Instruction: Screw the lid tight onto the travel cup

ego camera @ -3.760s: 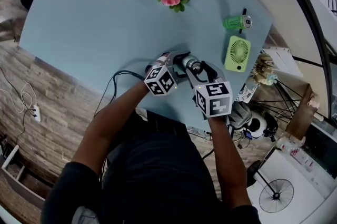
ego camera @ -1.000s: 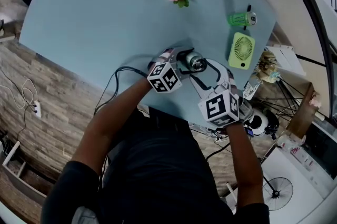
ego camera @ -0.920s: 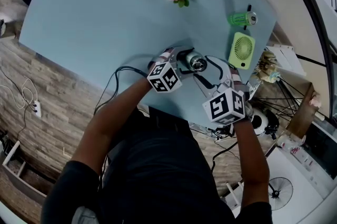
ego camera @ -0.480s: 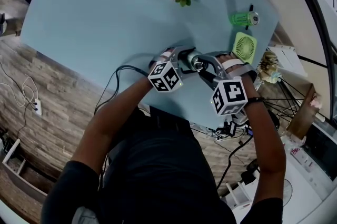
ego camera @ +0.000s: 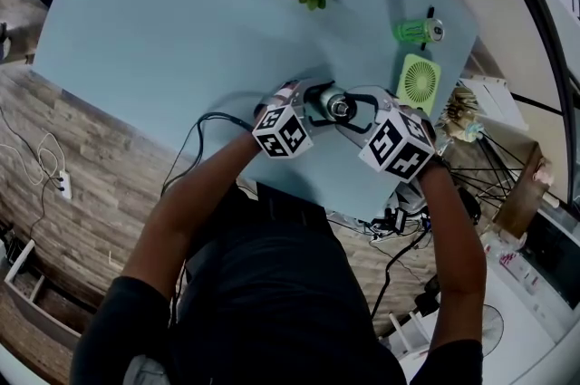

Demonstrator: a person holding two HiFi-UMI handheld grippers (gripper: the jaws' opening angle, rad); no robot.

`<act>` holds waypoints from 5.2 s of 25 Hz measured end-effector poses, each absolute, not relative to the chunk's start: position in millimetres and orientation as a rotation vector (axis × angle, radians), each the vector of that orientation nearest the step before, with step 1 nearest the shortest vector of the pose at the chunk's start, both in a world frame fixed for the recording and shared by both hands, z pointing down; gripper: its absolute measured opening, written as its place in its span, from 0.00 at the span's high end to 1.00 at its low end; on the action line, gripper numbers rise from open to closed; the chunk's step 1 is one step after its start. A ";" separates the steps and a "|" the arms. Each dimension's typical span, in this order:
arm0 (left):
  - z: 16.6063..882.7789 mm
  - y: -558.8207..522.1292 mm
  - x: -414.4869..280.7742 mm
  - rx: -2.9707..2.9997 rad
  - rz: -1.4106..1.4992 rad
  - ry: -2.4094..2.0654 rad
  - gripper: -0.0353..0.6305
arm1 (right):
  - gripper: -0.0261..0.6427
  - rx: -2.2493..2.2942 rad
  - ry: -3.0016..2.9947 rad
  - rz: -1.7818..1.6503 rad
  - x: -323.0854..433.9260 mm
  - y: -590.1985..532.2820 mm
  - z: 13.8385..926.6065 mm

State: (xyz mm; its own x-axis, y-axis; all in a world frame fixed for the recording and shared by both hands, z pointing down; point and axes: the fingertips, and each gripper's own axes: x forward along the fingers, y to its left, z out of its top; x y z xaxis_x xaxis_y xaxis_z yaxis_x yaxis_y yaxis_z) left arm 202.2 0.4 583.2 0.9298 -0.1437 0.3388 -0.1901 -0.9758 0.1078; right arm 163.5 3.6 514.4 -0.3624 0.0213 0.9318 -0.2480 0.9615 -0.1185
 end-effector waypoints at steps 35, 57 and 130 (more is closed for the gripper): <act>584.3 -1.3 202.7 2.946 0.508 -0.272 0.31 | 0.59 0.257 -1.842 -0.042 165.7 2.8 491.4; 585.3 -1.7 202.7 2.946 0.508 -0.273 0.31 | 0.61 0.598 -1.868 0.487 166.4 -7.4 509.9; 584.2 -1.9 202.7 2.942 0.508 -0.291 0.31 | 0.61 1.129 -1.906 0.532 162.0 -11.9 491.6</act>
State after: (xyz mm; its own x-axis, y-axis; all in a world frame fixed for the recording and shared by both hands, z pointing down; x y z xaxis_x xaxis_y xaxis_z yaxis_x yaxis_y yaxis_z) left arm 202.7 -1.9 584.2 0.9242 -0.1655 0.3441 -0.2133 -0.9712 0.1059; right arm 162.0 -11.9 491.6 -0.2450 -0.5065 0.8267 -0.8613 0.5052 0.0542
